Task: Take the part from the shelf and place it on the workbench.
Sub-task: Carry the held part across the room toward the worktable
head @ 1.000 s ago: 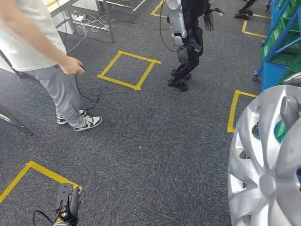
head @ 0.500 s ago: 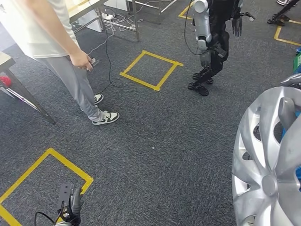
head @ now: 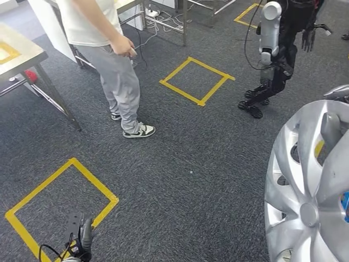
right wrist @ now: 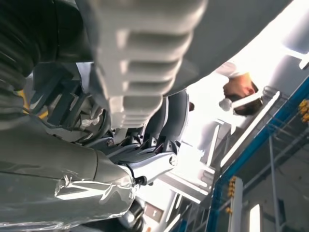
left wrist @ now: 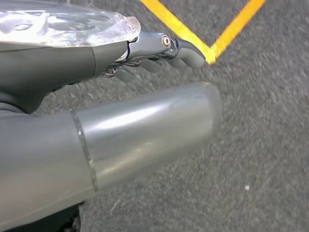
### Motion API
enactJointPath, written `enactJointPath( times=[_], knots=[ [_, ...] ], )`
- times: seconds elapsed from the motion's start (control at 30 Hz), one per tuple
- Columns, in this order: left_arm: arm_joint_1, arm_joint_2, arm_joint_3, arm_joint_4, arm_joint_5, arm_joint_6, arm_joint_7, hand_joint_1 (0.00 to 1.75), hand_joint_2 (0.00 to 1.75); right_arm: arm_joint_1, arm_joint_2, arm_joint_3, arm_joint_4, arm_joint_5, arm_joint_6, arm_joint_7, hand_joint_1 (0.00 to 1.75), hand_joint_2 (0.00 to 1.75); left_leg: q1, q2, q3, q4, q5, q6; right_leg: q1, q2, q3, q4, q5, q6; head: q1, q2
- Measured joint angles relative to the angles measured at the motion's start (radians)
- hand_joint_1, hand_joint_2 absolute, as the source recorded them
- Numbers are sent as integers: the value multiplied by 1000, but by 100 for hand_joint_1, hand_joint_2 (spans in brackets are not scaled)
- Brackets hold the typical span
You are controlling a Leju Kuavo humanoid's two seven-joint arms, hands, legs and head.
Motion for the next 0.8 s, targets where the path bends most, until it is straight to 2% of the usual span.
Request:
enactJointPath(
  times=[0.03, 0.07, 0.1, 0.13, 0.17, 0.2, 0.23, 0.27, 0.3, 0.33, 0.37, 0.4, 0.43, 0.5, 0.53, 0.6, 0.63, 0.67, 0.7, 0.77, 0.8],
  knots=[
    [-1, -1, 0, 0, -2, 4, 2, 0, 0, 1, 0, -1, 0, 0, -1, -1, 175, 175, 0, -7, 2, 0, -1, 4, 0, 20, -31, 66, -33, 1, 3, 0],
    [-1, -1, 0, 0, -6, 10, 4, 0, 0, 2, 0, -2, 0, -2, -2, -1, 175, 175, -1, -15, 3, 0, -2, 8, 2, 32, -68, 144, -67, 0, 5, 0],
    [-2, -2, 0, 0, -9, 17, 6, 0, 0, 4, 0, -3, 0, -3, -2, -1, 175, 175, -3, -24, 4, 0, -2, 10, 3, 37, -102, 212, -88, 0, 6, 0],
    [-1, -3, 0, 0, -14, 24, 10, 0, 0, 5, 0, -3, 0, -4, -2, -2, 175, 175, -5, -35, 5, 1, -3, 11, 3, 39, -124, 250, -91, -1, 7, 0],
    [-1, -4, 0, 0, -17, 30, 14, 0, 0, 6, 0, -4, 0, -6, -3, -2, 175, 175, -6, -46, 7, 1, -4, 11, 4, 40, -127, 246, -73, -4, 7, 0],
    [-1, -5, 0, 0, -19, 34, 18, 0, 0, 6, 0, -4, 0, -7, -2, -3, 175, 175, -7, -58, 9, 2, -6, 11, 4, 43, -112, 201, -37, -8, 7, 0],
    [-1, -7, 0, 0, -17, 34, 20, 0, 0, 5, 0, -4, 0, -8, -2, -4, 175, 175, -7, -71, 12, 4, -8, 10, 4, 54, -82, 128, 7, -13, 7, 0],
    [-1, -8, 0, 0, -12, 31, 21, 0, 0, 4, 0, -4, 0, -10, -2, -5, 175, 175, -9, -82, 13, 6, -10, 8, 3, 74, -53, 58, 40, -17, 8, 0],
    [-1, -9, 0, 0, -5, 24, 22, 0, 0, 2, 0, -4, 1, -12, -2, -6, 175, 175, -9, -93, 11, 9, -10, 4, 2, 91, -27, -1, 59, -20, 8, 0],
    [0, -9, 1, 0, 2, 18, 22, 0, 0, 2, 0, -4, 1, -14, -2, -7, 175, 175, -7, -102, 7, 11, -10, -1, 3, 104, -11, -34, 65, -22, 8, 0],
    [2, -9, 1, 0, 8, 11, 22, 0, 0, 1, 0, -4, 2, -16, -2, -8, 175, 175, -5, -111, 1, 12, -8, -6, 4, 109, -5, -44, 60, -22, 8, 0],
    [5, -7, 2, 0, 12, 7, 22, 0, 0, 0, 0, -5, 2, -17, -2, -9, 175, 175, -4, -120, -3, 11, -5, -13, 3, 101, 0, -51, 60, -24, 8, 0],
    [8, -7, 2, -1, 14, 4, 22, 0, 0, 0, 0, -5, 2, -18, -1, -10, 175, 175, -3, -117, -5, 13, -6, -18, 2, 91, 3, -54, 62, -28, 7, 0],
    [8, -5, 2, -1, 15, 2, 21, 0, 0, -2, 0, -5, 2, -19, -2, -12, 175, 175, -7, -79, -27, 58, -35, -28, -3, 69, 11, -66, 67, -38, 1, 0],
    [6, -5, 2, -1, 16, 1, 21, 0, 0, -3, 0, -5, 2, -20, -2, -12, 175, 175, -6, -53, -55, 113, -64, -32, -3, 57, 14, -69, 68, -41, -3, 0],
    [4, -5, 3, -1, 17, 0, 21, 0, 0, -2, 0, -4, 3, -22, -2, -12, 175, 175, -1, -27, -129, 252, -120, -41, -2, 34, 14, -70, 66, -45, -7, 0],
    [5, -5, 3, -1, 18, 0, 21, 0, 0, -1, 0, -4, 3, -22, -3, -12, 175, 175, 2, -23, -155, 298, -131, -45, -1, 24, 14, -70, 65, -46, -8, 0],
    [6, -6, 3, -1, 18, 0, 21, 0, 0, -1, 0, -4, 3, -23, -3, -12, 175, 175, 6, -20, -162, 306, -122, -48, -2, 13, 15, -70, 64, -45, -9, 0],
    [7, -6, 3, -1, 18, 0, 21, 0, 0, 0, 0, -4, 3, -23, -4, -11, 175, 175, 8, -14, -146, 271, -95, -50, -2, 4, 16, -69, 62, -43, -10, 0],
    [5, -5, 3, -1, 17, 0, 21, 0, 0, -1, 0, -5, 3, -23, -6, -10, 175, 175, 10, 15, -72, 129, -28, -50, -2, -13, 21, -68, 56, -35, -14, 0],
    [2, -5, 3, -1, 16, 0, 21, 0, 0, -1, 0, -5, 3, -23, -8, -10, 175, 175, 7, 29, -41, 66, -6, -46, 0, -20, 22, -66, 52, -29, -17, 0]
  ],
)
